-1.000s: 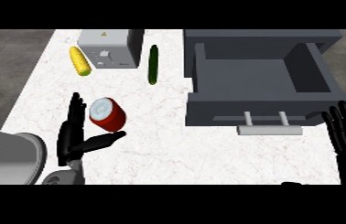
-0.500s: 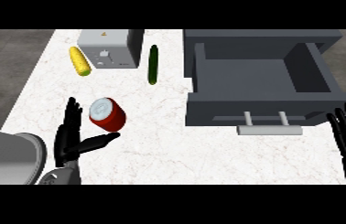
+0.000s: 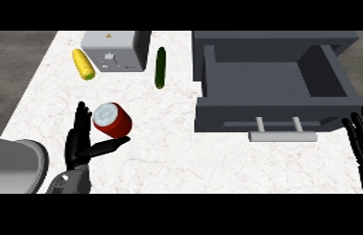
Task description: Pick up the can, place it into the drawer and close the drawer
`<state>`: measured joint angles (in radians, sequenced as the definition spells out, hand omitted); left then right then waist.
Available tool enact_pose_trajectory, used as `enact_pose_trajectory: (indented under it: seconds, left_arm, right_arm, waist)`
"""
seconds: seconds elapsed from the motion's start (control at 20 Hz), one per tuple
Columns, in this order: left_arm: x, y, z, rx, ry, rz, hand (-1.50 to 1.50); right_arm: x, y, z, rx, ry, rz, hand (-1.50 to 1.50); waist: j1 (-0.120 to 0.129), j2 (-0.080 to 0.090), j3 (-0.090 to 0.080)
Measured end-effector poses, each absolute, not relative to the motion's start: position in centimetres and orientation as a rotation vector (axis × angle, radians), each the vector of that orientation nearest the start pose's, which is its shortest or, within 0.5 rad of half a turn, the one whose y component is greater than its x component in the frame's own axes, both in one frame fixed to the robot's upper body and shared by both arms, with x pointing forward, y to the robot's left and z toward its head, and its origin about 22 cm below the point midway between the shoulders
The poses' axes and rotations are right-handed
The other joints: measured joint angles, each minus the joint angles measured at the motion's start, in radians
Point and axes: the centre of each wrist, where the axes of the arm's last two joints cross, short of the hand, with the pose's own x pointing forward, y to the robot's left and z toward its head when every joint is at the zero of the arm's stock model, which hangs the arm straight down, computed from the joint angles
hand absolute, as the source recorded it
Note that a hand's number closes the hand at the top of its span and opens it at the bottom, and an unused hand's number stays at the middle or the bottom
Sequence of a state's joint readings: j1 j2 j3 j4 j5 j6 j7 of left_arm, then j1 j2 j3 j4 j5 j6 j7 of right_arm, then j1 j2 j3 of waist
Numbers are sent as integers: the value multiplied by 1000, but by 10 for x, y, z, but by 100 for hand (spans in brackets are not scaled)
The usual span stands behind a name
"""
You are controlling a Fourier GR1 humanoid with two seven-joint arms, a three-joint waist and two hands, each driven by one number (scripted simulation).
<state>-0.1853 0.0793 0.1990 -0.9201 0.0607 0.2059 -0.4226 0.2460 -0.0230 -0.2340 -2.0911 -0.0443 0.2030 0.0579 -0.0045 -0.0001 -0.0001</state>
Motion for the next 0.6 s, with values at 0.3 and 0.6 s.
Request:
enact_pose_trajectory:
  seconds: [0.3, 0.6]
  left_arm:
    - [268, 275, -101, 328, -1496, 201, -150]
    - [284, 263, -103, 310, -1494, 206, -150]
  right_arm:
    - [154, -299, 90, -183, -1802, 7, -150]
    - [154, -295, 95, -181, -1804, 12, -150]
  waist:
    - [0, 0, 0]
    - [-1, 0, 0]
